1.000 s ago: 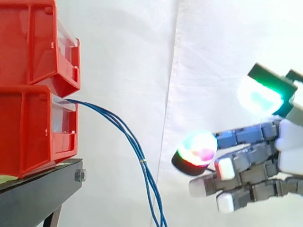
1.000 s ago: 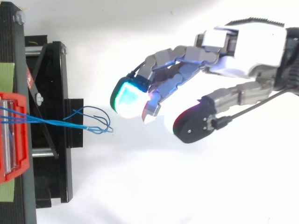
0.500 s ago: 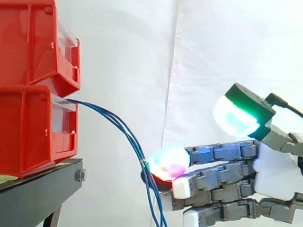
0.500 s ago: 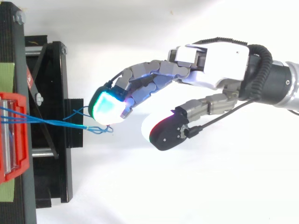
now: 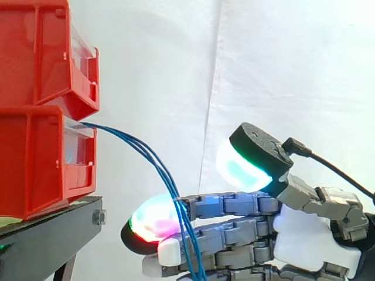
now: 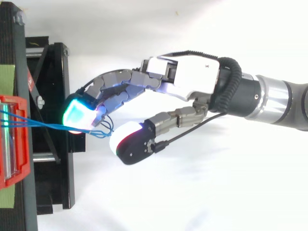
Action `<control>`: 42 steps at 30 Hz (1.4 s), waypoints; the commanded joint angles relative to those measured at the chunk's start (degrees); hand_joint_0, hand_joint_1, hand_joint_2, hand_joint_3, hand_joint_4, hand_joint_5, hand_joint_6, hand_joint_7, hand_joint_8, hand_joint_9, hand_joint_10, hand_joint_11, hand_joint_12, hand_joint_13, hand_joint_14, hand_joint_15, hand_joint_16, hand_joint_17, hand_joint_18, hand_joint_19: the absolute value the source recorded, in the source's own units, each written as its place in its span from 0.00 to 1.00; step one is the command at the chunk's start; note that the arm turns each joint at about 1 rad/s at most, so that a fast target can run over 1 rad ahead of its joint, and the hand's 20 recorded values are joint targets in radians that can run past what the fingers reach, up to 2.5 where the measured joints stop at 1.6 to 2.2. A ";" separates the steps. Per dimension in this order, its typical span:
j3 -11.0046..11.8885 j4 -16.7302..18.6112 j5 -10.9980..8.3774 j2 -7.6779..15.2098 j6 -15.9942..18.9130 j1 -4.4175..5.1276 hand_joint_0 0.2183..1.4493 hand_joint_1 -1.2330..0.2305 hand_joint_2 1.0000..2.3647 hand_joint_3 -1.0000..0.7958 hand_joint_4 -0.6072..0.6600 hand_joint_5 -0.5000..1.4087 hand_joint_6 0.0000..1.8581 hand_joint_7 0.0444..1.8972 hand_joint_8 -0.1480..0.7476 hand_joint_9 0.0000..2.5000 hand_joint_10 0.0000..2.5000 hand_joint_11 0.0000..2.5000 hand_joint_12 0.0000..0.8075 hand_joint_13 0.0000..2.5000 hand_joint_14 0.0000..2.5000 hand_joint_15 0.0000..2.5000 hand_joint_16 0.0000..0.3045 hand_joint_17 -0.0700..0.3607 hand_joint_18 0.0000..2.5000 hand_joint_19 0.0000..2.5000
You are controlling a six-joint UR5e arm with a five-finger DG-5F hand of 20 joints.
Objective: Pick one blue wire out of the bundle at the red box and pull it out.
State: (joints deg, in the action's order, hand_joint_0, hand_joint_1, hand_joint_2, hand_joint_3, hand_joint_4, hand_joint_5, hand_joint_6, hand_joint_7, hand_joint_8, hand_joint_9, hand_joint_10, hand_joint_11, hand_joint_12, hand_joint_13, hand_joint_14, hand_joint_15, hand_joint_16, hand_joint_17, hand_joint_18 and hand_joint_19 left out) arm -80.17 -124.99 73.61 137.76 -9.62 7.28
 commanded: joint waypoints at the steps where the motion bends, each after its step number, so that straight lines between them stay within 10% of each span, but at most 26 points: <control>1: 0.10 0.80 -0.13 0.14 -1.98 0.72 0.22 0.41 0.00 0.30 0.66 0.18 0.27 0.42 0.47 0.24 0.00 0.11 0.48 0.12 0.00 0.09 0.19 0.46 0.15 0.19; 42: 0.10 1.06 -1.71 0.05 -1.37 1.86 0.32 0.37 0.01 0.37 0.66 0.22 0.27 0.67 0.46 0.33 0.01 0.19 0.45 0.19 0.00 0.11 0.16 0.42 0.20 0.19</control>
State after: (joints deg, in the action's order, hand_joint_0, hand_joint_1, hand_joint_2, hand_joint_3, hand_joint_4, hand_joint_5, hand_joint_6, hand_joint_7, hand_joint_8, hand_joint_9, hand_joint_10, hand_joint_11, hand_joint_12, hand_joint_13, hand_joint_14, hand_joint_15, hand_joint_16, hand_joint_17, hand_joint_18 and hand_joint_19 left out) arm -80.06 -123.90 71.90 137.83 -11.16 9.21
